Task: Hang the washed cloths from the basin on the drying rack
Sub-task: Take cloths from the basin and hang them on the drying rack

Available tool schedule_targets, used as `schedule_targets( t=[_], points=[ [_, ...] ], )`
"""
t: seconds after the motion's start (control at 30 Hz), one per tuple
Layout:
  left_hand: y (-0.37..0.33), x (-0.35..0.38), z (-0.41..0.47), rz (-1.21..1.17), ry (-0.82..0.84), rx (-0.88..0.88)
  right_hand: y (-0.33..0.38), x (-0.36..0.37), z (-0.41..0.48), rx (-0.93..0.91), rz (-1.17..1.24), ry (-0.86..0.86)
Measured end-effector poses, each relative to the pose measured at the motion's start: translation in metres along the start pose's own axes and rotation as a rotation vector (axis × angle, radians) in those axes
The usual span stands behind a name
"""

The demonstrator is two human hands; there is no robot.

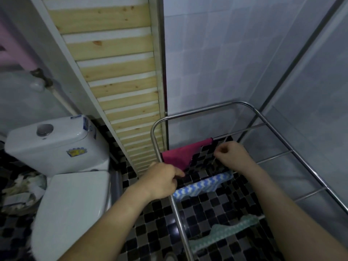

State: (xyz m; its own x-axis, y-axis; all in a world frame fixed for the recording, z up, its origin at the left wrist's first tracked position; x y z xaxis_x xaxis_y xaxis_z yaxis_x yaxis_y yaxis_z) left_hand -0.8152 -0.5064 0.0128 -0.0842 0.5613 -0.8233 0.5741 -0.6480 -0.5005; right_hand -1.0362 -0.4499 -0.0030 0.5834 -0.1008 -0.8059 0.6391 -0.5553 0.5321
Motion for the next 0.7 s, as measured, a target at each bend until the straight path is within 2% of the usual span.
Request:
schedule_targets(
  t=[0.07, 0.17, 0.23, 0.37, 0.53, 0.6, 0.7],
  points=[
    [0.005, -0.008, 0.001, -0.138, -0.126, -0.063, 0.000, -0.005, 0.003, 0.085, 0.195, -0.138],
    [0.023, -0.030, 0.009, -0.115, -0.448, -0.157, 0.001, 0.010, 0.010, 0.253, 0.544, -0.079],
    [0.029, -0.033, 0.017, -0.046, -0.489, -0.184, 0.001, 0.017, 0.014, 0.308, 0.643, -0.107],
    [0.035, -0.028, 0.032, 0.036, -0.401, -0.162, -0.001, 0.019, 0.020, 0.321, 0.575, -0.221],
    [0.037, -0.032, 0.027, 0.066, -0.452, -0.172, -0.003, 0.001, 0.030, 0.278, 0.529, -0.311],
    [0.037, -0.032, 0.025, 0.075, -0.456, -0.168, -0.004, -0.001, 0.030, 0.280, 0.454, -0.270],
    [0.037, -0.035, 0.025, 0.070, -0.482, -0.188, -0.001, -0.003, 0.031, 0.234, 0.191, -0.208]
  ],
)
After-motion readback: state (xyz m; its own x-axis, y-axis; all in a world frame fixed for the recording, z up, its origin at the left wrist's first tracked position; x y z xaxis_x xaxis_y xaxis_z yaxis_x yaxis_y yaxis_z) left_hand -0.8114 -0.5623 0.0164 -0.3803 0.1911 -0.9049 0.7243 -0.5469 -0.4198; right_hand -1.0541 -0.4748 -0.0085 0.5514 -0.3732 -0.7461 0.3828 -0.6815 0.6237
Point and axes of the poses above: each hand's wrist, its own z-axis towards the middle knuckle, its own x-axis out of the palm, y = z × x, the point moved 6 cm from there along z, towards the middle knuckle, and after that the axes turned 2 degrees about -z, right-handed, at the moved point
